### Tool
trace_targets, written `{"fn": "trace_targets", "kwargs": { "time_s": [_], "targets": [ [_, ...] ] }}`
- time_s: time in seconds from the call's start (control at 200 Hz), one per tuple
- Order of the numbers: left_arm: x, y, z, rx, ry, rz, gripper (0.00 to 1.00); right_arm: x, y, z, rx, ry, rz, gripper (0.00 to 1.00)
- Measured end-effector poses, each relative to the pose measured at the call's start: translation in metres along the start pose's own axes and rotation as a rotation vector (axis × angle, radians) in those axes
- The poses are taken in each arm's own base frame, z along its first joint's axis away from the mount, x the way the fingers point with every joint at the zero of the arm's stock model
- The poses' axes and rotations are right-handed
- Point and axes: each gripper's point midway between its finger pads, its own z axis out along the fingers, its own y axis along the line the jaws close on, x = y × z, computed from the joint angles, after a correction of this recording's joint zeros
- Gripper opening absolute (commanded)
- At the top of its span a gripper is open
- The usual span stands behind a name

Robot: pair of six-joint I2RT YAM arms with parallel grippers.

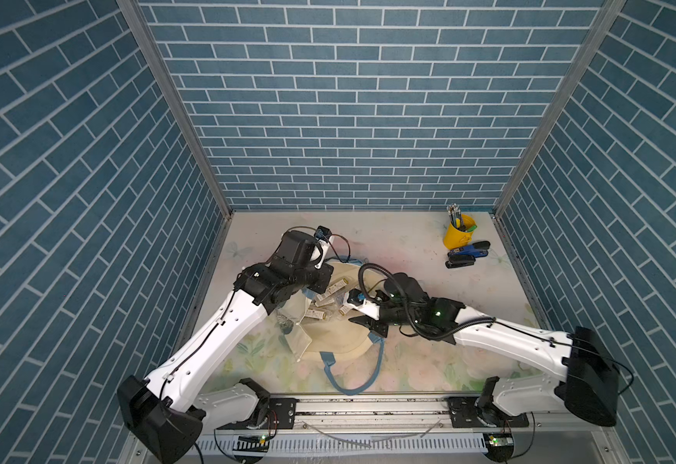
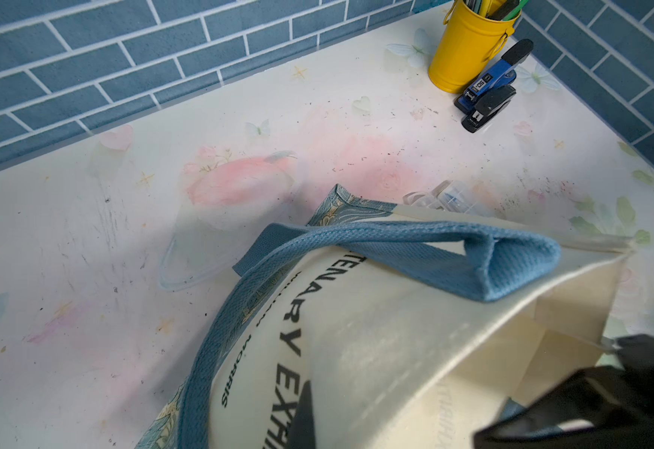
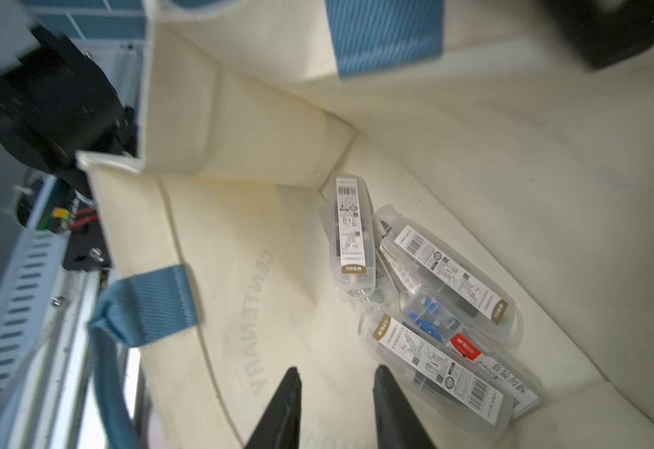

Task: Take out the compass set from the canvas bag
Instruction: Pick up the compass set from the canvas bag.

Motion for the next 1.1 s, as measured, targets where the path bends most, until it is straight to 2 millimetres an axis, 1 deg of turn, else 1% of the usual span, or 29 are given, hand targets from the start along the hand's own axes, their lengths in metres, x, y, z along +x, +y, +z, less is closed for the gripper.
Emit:
{"fn": "trace_targets", "kwargs": {
  "time_s": [0.165,0.33,0.44,0.625,0.76,0.875,1.055,1.1],
  "targets": [
    [-0.002,-0.003,-0.002,0.019,-0.002,0.005,0.0,0.02,-0.003,0.039,-0.014,0.033,-0.04,0.34],
    [-0.002,-0.005,-0.002,0.031,-0.003,0.005,0.0,0.032,-0.005,0.066,-0.026,0.051,-0.036,0.37],
    [-0.003,-0.008,-0.003,0.052,-0.004,0.006,0.0,0.032,-0.008,0.076,-0.023,0.047,-0.039,0.4],
    [-0.004,-0.012,-0.003,0.076,-0.01,0.007,0.0,0.026,-0.012,0.087,0.003,0.037,-0.054,0.46],
    [-0.006,-0.014,-0.003,0.087,-0.017,0.011,0.0,0.022,-0.012,0.103,0.007,0.028,-0.064,0.5],
    [-0.006,-0.015,-0.004,0.092,-0.017,0.014,0.0,0.031,-0.011,0.117,-0.001,0.043,-0.054,0.54],
    [-0.006,-0.015,-0.004,0.094,-0.02,0.018,0.0,0.058,-0.005,0.137,-0.031,0.102,-0.014,0.58],
    [-0.006,-0.015,-0.003,0.093,-0.017,0.018,0.0,0.057,-0.006,0.139,-0.029,0.095,-0.014,0.6]
  ]
}}
